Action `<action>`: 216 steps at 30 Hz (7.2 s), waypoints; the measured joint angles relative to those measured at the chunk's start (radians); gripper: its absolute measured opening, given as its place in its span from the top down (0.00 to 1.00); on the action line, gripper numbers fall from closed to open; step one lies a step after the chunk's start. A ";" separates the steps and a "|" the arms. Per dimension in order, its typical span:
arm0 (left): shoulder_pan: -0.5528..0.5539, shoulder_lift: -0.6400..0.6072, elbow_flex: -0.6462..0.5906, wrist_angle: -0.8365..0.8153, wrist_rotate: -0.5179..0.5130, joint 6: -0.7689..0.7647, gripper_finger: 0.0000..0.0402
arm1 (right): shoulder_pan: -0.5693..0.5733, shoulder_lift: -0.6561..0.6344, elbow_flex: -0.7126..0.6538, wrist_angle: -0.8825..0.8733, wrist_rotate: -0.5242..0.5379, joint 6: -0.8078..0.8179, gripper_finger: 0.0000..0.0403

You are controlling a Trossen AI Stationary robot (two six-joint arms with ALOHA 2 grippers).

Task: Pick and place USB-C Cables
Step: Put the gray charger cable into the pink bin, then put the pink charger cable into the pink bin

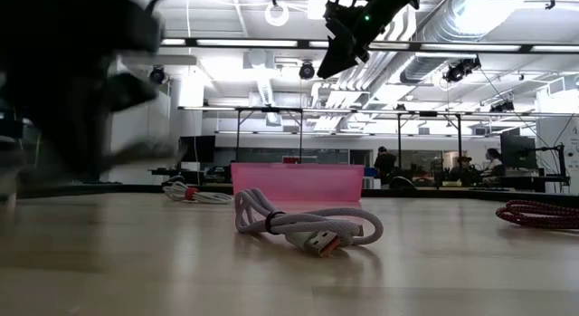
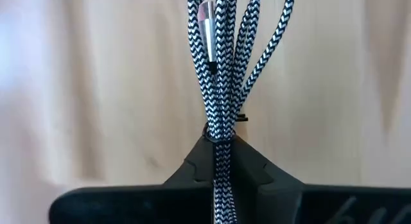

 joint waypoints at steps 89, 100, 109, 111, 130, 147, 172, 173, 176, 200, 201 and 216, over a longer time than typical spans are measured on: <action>1.068 0.281 0.302 0.485 0.276 0.807 0.91 | 0.000 -0.084 0.000 -0.127 0.135 0.236 0.69; 1.064 0.281 0.302 0.487 0.314 0.868 0.79 | 0.000 -0.084 0.000 -0.127 0.135 0.236 0.69; 1.064 0.250 0.302 0.478 0.251 0.841 0.75 | 0.008 -0.087 0.000 -0.139 0.135 0.235 0.69; 1.064 0.225 0.302 0.475 0.250 0.835 0.76 | 0.020 -0.096 0.000 -0.163 0.135 0.236 0.69; 0.990 -0.151 0.302 0.360 0.206 0.823 0.76 | 0.265 -0.158 0.000 -0.672 0.103 0.520 0.69; 0.978 -0.223 0.302 0.211 0.203 0.708 0.76 | 0.598 -0.158 -0.005 -0.895 -0.003 0.777 0.48; 0.872 -0.223 0.302 0.019 0.204 0.697 0.76 | 0.957 -0.157 -0.373 -0.532 -0.034 0.962 0.48; 0.872 -0.223 0.302 0.010 0.204 0.690 0.76 | 0.964 -0.157 -0.389 -0.521 -0.046 0.974 0.48; 0.872 -0.223 0.302 -0.017 0.203 0.676 0.76 | 0.984 -0.157 -0.430 -0.466 -0.051 0.994 0.48; 0.872 -0.223 0.302 -0.019 0.203 0.638 0.76 | 1.017 0.010 -0.523 -0.301 -0.112 0.937 0.48; 0.872 -0.223 0.302 -0.019 0.203 0.638 0.76 | 1.017 0.019 -0.523 -0.301 -0.127 0.933 0.48; 0.872 -0.223 0.302 -0.017 0.203 0.639 0.76 | 1.016 0.130 -0.519 -0.294 -0.157 0.941 0.62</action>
